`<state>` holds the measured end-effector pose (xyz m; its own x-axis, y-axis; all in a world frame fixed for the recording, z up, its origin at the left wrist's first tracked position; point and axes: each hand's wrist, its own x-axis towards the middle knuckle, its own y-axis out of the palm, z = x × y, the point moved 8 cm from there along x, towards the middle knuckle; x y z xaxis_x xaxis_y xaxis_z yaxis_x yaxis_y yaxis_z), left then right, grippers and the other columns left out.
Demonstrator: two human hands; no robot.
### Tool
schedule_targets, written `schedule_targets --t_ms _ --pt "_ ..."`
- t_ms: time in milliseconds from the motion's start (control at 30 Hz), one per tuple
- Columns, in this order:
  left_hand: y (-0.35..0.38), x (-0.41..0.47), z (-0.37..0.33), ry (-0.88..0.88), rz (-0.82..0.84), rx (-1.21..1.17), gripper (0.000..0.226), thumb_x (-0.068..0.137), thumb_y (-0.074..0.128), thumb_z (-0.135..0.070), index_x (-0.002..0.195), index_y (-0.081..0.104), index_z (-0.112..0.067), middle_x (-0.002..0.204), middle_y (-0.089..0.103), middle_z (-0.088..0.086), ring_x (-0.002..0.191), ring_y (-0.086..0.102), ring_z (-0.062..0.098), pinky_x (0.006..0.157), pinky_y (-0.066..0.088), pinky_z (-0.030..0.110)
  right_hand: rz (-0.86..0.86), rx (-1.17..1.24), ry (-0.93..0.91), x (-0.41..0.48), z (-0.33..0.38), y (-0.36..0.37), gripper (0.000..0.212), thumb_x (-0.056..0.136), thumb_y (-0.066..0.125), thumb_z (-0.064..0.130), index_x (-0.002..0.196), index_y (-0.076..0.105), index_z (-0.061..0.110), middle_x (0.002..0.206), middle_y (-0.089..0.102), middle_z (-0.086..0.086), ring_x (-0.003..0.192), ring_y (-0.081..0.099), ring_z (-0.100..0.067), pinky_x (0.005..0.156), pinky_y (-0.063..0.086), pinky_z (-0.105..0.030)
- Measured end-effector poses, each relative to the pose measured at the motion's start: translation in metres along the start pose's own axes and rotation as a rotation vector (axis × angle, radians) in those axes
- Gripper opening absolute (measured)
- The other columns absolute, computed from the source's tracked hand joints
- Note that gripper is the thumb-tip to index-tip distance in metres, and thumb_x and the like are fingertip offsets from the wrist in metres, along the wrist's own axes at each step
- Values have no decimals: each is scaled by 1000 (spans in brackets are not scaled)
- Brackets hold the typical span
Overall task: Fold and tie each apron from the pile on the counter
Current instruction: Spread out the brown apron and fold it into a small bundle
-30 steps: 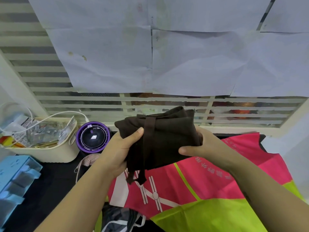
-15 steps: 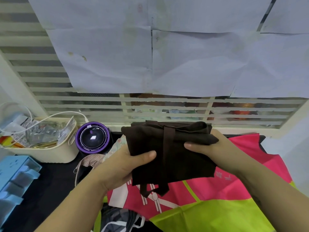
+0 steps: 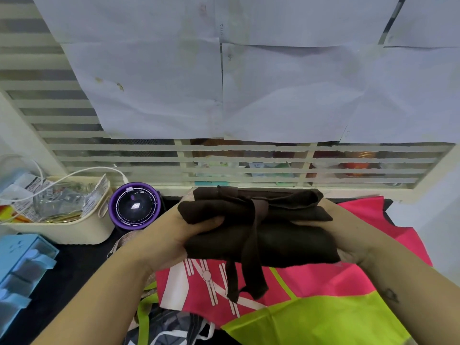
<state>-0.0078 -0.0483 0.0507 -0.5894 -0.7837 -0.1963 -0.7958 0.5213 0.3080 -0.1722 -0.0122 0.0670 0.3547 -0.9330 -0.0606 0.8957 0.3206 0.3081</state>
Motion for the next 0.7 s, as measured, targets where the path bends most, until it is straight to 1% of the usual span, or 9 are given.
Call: schedule_targets --t_ms 67,133,233,267,333,467,567,633,700 --pt "-4 0 3 -5 -26 -36 18 82 59 -13 96 65 -3 82 68 15 69 68 19 56 54 23 68 109 -17 0 -1 6 25 68 65 17 89 79 16 89 74 -5 81 70 -13 67 55 -20" --pt "-7 2 9 -33 -47 -73 28 92 44 -11 104 65 1 93 69 15 79 68 19 64 56 24 80 164 1 1 -8 2 23 73 66 11 93 77 9 98 72 -11 89 70 -18 73 55 -24" --pt "-1 2 13 -43 33 -77 29 79 57 -12 100 74 -1 112 69 13 97 68 21 73 57 25 66 155 70 7 -25 -13 25 69 71 8 90 67 -6 104 67 -21 83 68 -24 66 56 -26" --pt "2 1 13 -56 53 -62 28 73 57 -9 92 76 -3 114 69 13 98 68 22 73 56 25 55 143 82 8 -25 -13 28 63 74 9 87 66 -5 112 65 -23 89 68 -28 69 56 -28" --pt "-4 0 17 -92 84 -28 21 71 58 0 84 75 0 116 67 14 100 67 25 75 56 27 -14 -26 4 9 -17 -21 10 58 70 2 67 70 7 115 67 -18 99 67 -32 75 56 -27" --pt "-8 -4 16 -197 296 -100 34 75 66 -24 98 72 1 113 64 20 98 63 29 86 53 38 -29 -310 -60 9 5 -20 63 71 34 -34 50 66 16 107 72 -6 102 68 -24 80 54 -25" --pt "-10 3 13 -221 227 243 24 71 71 -27 92 73 -15 106 67 9 90 66 18 76 53 26 37 -492 -59 14 8 -13 71 69 31 -36 49 66 23 106 73 4 103 67 -14 83 51 -22" --pt "2 6 3 -171 243 534 18 92 61 -22 108 67 -26 113 68 -4 101 65 11 84 52 24 69 -579 -50 16 4 -10 74 65 28 -35 51 67 26 110 71 7 106 65 -11 85 51 -24" --pt "13 7 -7 -121 273 708 26 96 51 -27 116 62 -38 115 65 -17 107 63 5 93 51 26 89 -612 -45 18 0 -7 74 65 28 -34 52 67 28 113 70 7 109 63 -9 87 51 -25"
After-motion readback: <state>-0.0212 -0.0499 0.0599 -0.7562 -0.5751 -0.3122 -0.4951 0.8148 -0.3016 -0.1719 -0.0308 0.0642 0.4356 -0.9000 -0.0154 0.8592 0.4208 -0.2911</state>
